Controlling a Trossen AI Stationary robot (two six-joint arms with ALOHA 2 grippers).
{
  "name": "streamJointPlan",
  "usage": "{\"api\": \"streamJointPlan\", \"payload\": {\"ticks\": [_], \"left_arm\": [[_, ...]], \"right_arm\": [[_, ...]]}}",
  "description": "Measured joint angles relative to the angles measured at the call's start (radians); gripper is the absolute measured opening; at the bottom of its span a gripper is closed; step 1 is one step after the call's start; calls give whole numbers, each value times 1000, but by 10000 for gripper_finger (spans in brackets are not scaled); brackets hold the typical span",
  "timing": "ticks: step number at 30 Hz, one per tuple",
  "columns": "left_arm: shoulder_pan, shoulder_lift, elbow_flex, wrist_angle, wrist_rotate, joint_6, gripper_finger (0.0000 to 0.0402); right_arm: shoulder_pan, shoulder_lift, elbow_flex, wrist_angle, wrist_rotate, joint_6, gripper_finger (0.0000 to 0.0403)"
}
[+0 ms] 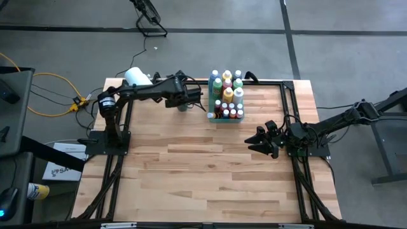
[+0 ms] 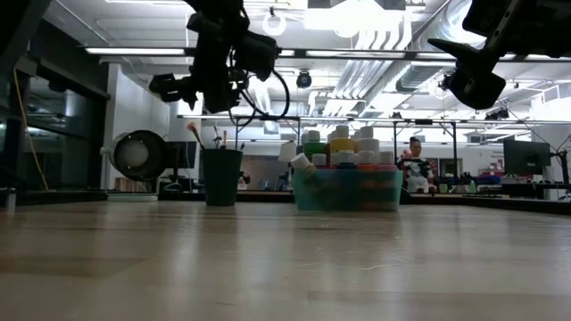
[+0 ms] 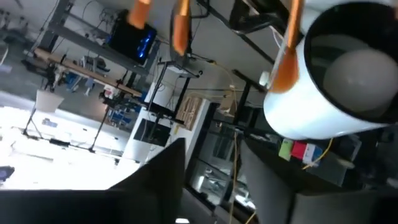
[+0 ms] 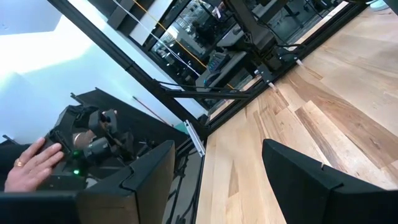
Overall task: Pick & Place Paint Supplies
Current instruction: Return to Home Position
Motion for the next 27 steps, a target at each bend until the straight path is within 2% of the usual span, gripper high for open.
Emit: {"api": "streamJointPlan", "payload": {"ticks": [3,6,11,13,15,17,20,27], "left_arm": [[-22,-35,0,27,4,-63,184],[-58,-122,0,78,103,-163,205],[-95,-316,-1,207,501,-395,211],[-106,-389,0,290,660,-415,211],[-119,-440,0,361,771,-416,212],[-149,-480,-15,430,827,-417,212],[-199,-564,-112,598,885,-417,212],[-322,-792,-522,1130,894,-431,212]], "right_arm": [[0,0,0,0,0,0,237],[0,0,0,0,0,0,237],[0,0,0,0,0,0,237],[0,0,0,0,0,0,237],[0,0,0,0,0,0,237],[0,0,0,0,0,0,237],[0,0,0,0,0,0,237],[0,0,0,-2,0,0,237]]}}
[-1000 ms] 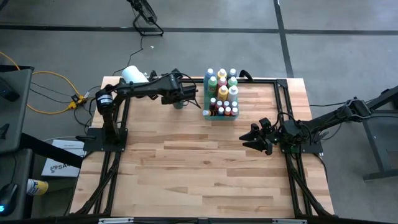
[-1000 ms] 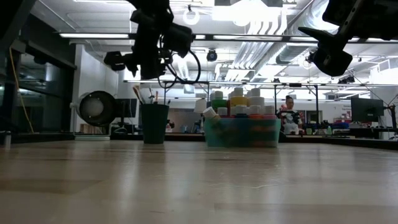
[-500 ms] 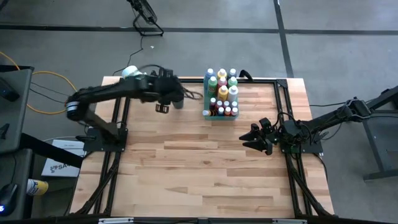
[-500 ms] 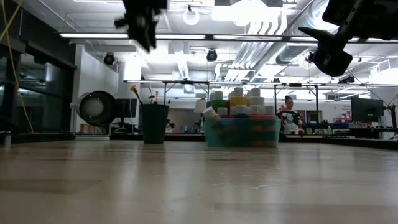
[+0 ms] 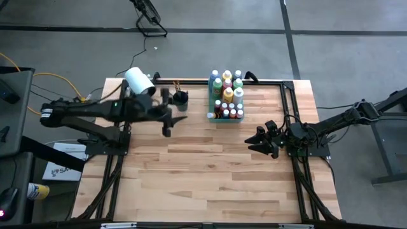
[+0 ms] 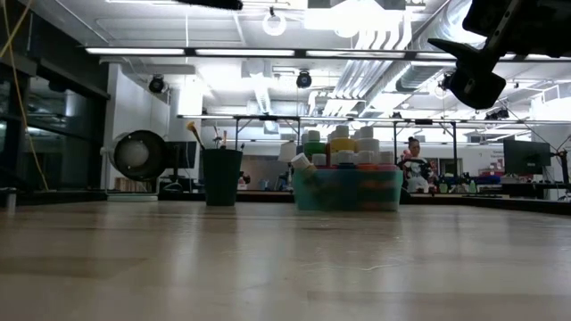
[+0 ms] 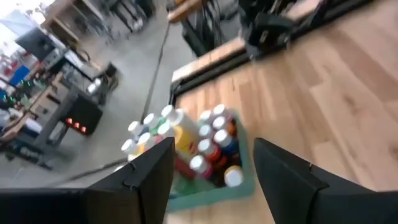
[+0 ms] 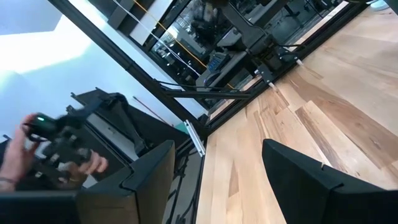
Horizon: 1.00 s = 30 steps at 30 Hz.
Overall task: Pick & Place Paint Supplies
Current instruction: Return to Home Position
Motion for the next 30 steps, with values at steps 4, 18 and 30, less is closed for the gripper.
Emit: {"api": "streamJointPlan", "payload": {"ticks": [4,18,30], "left_arm": [[-37,-95,-239,272,-2,-12,212],[-145,-254,-828,1002,4,-120,212],[-143,-494,-988,988,5,-120,212]], "right_arm": [[0,0,0,-2,0,0,237],[0,0,0,-12,0,0,237],[0,0,0,-31,0,0,237]]}}
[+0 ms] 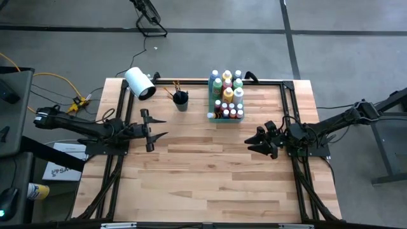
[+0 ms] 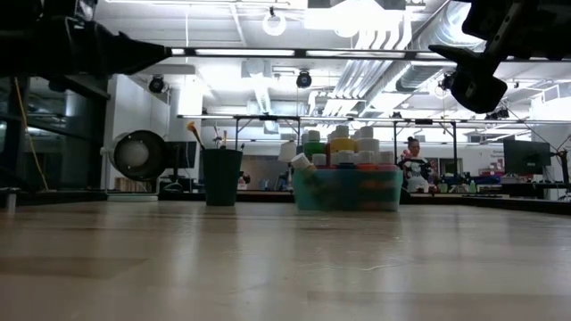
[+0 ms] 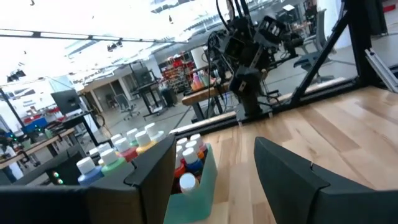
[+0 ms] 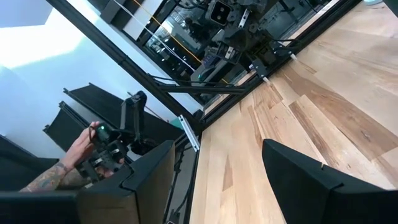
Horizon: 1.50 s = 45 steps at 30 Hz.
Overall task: Pick & Place Paint Supplies
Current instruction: Return to Home Position
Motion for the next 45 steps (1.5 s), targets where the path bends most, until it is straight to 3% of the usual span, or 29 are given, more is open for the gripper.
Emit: {"api": "streamJointPlan", "payload": {"ticks": [15,23,28,38,45], "left_arm": [[1,-368,-21,-587,-36,36,212],[0,-498,59,-889,-96,185,212],[0,-529,97,-919,-134,241,212],[0,-531,97,-969,-107,232,212],[0,-531,97,-1020,-106,215,212]], "right_arm": [[0,0,0,-17,0,0,237],[0,0,0,-20,0,0,237],[0,0,0,-20,0,0,237],[0,-1,0,-29,0,0,237],[0,-150,-41,-49,0,-1,237]]}}
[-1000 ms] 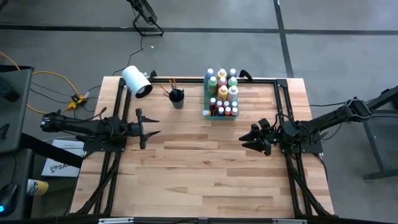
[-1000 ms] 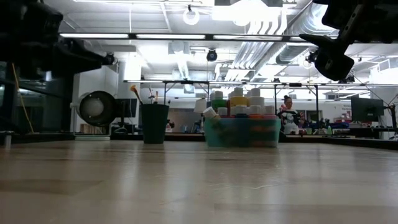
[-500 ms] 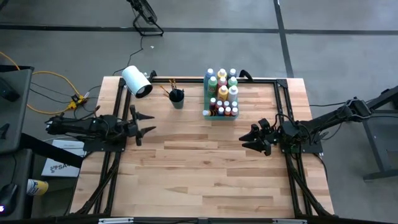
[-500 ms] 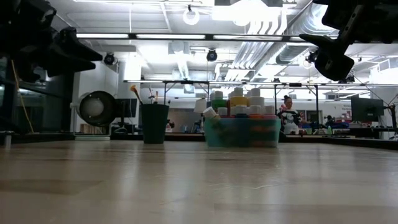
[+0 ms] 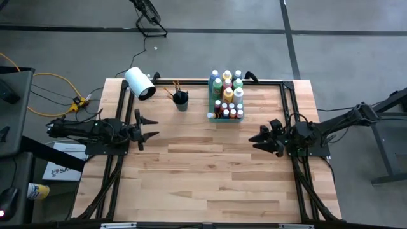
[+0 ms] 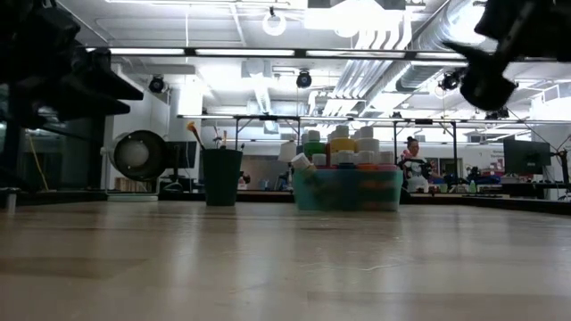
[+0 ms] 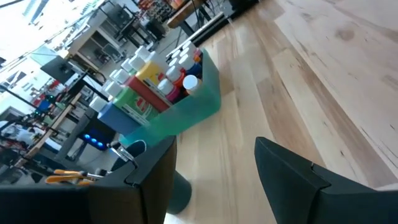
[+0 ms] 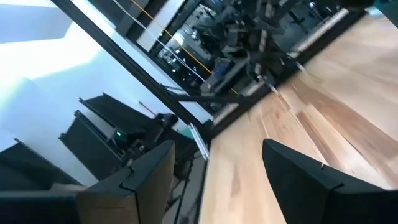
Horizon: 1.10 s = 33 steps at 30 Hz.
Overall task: Pick & Place Paint Supplies
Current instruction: Return to Home Position
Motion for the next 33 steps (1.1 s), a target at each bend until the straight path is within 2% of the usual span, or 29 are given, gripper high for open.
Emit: {"api": "streamJointPlan", "payload": {"ticks": [6,11,19,28,33], "left_arm": [[0,0,0,-7,0,0,212],[0,0,0,-6,1,1,212],[0,0,0,-6,1,1,212],[0,0,1,-6,1,1,212],[0,0,2,-5,1,2,212]], "right_arm": [[0,-103,-115,1,1,-1,237],[0,-145,-115,-206,0,-1,237],[-38,-311,-115,-450,-3,0,237],[-232,-539,-115,-455,-6,1,237],[-274,-534,-116,-371,27,1,237]]}}
